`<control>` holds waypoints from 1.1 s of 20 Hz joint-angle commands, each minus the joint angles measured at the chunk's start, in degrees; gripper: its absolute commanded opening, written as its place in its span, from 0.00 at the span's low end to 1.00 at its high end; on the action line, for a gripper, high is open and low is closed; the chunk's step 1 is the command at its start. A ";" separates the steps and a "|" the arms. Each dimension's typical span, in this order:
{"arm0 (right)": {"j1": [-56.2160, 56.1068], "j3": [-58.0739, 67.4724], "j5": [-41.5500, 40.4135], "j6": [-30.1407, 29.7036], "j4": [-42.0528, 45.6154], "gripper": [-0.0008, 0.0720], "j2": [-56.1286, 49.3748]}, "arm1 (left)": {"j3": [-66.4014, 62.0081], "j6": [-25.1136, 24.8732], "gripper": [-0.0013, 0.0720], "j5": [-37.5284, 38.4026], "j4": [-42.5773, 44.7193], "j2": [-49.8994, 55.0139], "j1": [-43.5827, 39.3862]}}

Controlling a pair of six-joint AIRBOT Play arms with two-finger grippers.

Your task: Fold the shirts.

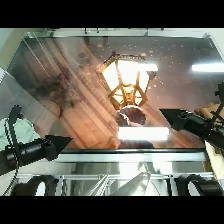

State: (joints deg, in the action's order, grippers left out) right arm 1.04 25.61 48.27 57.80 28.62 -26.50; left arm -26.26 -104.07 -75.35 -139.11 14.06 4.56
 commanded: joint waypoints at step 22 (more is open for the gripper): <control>-0.07 -0.04 0.00 0.02 0.02 0.04 0.04 | -39.65 16.52 0.98 -10.03 61.00 72.28 25.16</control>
State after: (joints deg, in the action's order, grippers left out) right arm 1.04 25.61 48.25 57.80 28.67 -26.50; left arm -64.97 -87.15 -85.91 -78.85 77.38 26.57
